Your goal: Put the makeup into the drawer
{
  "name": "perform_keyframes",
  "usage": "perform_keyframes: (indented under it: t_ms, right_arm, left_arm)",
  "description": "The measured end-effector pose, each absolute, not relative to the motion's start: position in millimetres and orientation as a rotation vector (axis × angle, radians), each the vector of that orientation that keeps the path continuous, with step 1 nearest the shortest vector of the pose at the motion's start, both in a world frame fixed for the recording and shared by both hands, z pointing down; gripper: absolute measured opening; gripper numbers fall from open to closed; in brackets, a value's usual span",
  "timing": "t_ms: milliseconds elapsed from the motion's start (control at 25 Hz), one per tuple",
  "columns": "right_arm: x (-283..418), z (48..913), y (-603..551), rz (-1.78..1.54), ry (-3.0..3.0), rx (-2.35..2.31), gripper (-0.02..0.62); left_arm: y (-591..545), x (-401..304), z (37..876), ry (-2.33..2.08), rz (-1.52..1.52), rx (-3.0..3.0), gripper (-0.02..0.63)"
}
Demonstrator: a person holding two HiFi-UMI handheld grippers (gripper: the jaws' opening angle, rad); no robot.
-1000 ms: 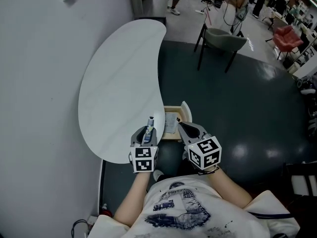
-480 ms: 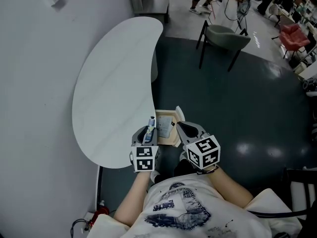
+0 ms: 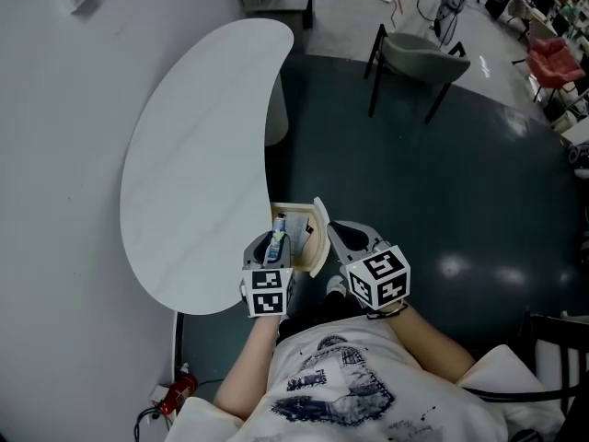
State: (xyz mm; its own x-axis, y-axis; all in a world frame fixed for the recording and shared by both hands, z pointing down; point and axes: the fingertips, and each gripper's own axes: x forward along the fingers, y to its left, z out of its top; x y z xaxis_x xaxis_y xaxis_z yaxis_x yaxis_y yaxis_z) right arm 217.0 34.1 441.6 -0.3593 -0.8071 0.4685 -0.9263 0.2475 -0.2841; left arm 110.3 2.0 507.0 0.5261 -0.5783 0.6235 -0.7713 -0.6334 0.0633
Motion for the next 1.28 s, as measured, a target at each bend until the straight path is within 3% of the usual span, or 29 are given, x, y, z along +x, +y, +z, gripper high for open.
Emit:
perform_keyframes:
  t_ms: [440, 1280]
  right_arm:
    - [263, 468, 35, 0.8, -2.276, 1.603, 0.02]
    - [270, 553, 38, 0.936, -2.182, 1.647, 0.02]
  left_arm:
    - [3, 140, 549, -1.144, 0.845, 2.367, 0.167]
    - [6, 158, 635, -1.056, 0.907, 2.312, 0.167]
